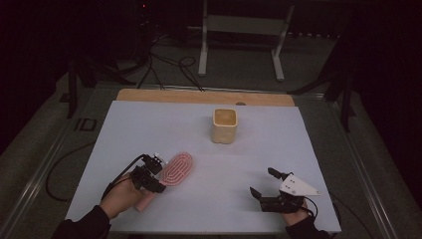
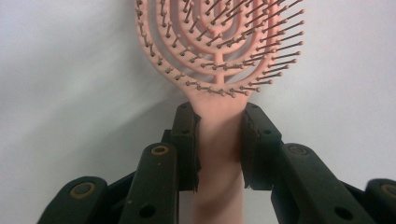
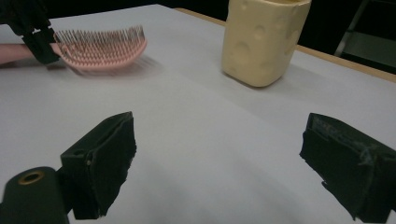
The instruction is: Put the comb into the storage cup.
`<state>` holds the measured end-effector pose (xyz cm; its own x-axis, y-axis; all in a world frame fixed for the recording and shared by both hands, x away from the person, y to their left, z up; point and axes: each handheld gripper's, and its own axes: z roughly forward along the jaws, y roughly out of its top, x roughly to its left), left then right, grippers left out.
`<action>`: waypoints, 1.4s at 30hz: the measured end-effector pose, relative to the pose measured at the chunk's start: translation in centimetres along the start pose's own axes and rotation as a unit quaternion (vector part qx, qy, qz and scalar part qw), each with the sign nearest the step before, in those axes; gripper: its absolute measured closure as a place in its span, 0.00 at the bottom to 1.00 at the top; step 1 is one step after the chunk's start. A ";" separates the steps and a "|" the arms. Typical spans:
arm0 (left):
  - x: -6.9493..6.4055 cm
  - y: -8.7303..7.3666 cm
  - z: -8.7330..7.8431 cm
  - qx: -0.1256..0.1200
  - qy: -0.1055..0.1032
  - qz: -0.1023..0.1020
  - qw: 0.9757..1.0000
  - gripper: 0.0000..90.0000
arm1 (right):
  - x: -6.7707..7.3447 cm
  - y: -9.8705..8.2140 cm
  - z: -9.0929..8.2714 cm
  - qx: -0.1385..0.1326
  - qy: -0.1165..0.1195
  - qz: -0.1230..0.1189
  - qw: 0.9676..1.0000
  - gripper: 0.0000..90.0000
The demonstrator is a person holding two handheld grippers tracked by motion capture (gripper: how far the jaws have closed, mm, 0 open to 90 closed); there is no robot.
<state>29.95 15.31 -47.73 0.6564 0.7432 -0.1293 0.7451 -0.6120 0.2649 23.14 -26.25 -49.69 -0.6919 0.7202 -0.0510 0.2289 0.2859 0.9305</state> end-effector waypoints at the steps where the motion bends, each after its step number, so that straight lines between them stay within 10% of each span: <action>1: 0.0 0.0 -0.1 -0.004 -0.004 -0.001 1.000 0.78 | 0.0 0.0 0.0 0.001 0.000 0.000 1.000 0.11; 22: -1.1 0.9 -2.8 -0.097 -0.020 0.014 0.995 0.78 | 0.0 0.0 0.1 0.001 -0.002 -0.001 1.000 0.11; 42: -2.1 4.2 -5.6 -0.188 -0.031 0.027 0.981 0.78 | 0.0 0.0 0.1 0.003 0.000 -0.001 1.000 0.11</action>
<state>31.01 12.70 -41.00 0.7084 0.6873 -0.1605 0.6203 -0.4979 0.6060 23.21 -26.15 -49.75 -0.6927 0.7193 -0.0529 0.2313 0.2910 0.9283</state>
